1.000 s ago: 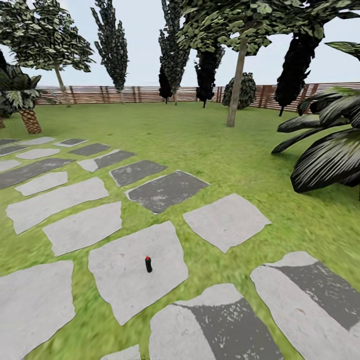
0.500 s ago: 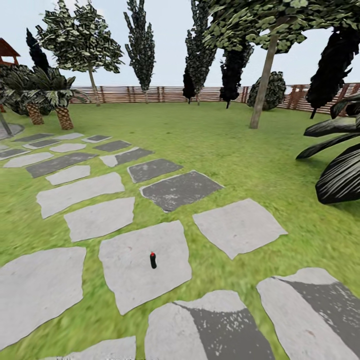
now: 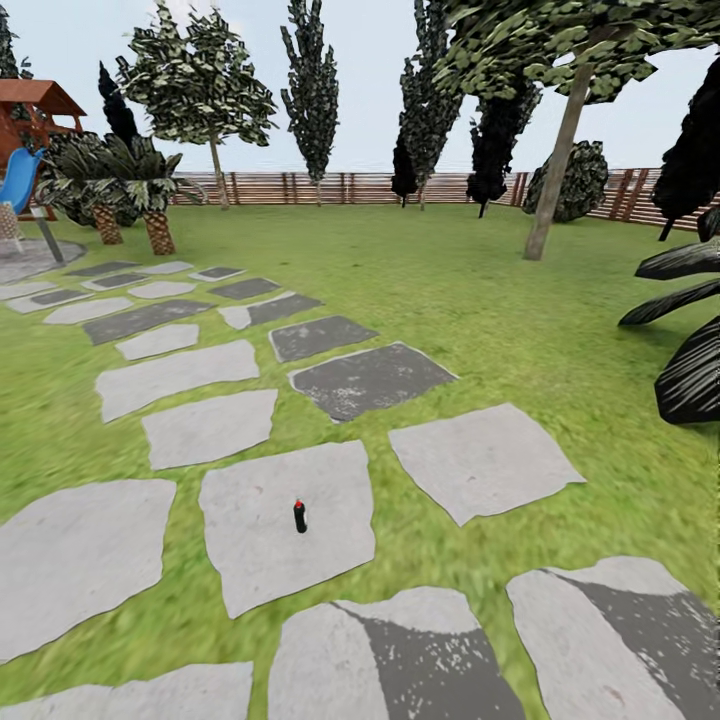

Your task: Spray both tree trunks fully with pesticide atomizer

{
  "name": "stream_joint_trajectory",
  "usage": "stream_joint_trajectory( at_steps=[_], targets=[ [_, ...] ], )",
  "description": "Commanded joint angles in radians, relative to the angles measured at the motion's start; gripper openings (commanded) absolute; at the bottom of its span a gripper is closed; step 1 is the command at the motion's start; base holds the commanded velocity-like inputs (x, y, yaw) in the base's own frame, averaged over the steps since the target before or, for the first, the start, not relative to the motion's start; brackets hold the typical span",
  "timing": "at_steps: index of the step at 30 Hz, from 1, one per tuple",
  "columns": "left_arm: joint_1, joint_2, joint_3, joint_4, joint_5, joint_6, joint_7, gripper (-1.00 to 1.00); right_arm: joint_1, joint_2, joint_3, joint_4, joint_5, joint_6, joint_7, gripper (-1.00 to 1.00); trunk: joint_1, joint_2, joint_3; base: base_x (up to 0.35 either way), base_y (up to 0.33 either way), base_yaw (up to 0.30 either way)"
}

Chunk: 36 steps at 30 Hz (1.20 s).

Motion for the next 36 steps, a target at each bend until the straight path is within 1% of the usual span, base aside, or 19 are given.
stream_joint_trajectory(
  at_steps=[1, 8, 18, 25, 36],
  targets=[
    [0.000, 0.000, -0.001, 0.001, 0.001, -0.003, 0.002, 1.00, -0.001, 0.000, 0.001, 0.001, 0.001, -0.003, 0.000, 1.00, 0.000, 0.000, -0.001, 0.000, -0.230, 0.000],
    [0.000, 0.000, -0.001, 0.001, 0.001, -0.004, 0.002, 1.00, -0.001, 0.000, 0.001, 0.001, 0.001, -0.003, 0.000, 1.00, 0.000, 0.000, -0.001, 0.044, -0.228, 0.000],
    [0.000, 0.002, -0.001, 0.001, 0.001, -0.004, 0.002, 1.00, -0.001, 0.000, 0.001, 0.001, 0.001, -0.003, -0.001, 1.00, 0.000, 0.000, -0.001, 0.184, -0.226, 0.078],
    [0.000, 0.002, 0.000, 0.001, 0.001, -0.005, 0.002, 1.00, -0.001, 0.000, 0.001, 0.002, 0.001, -0.003, -0.001, 1.00, 0.000, 0.000, -0.001, 0.217, -0.217, 0.154],
    [0.000, 0.004, 0.001, 0.001, 0.002, -0.005, 0.004, 1.00, -0.001, 0.000, 0.001, 0.002, 0.001, -0.003, -0.001, 1.00, 0.000, 0.000, -0.001, 0.230, -0.206, 0.225]
  ],
)
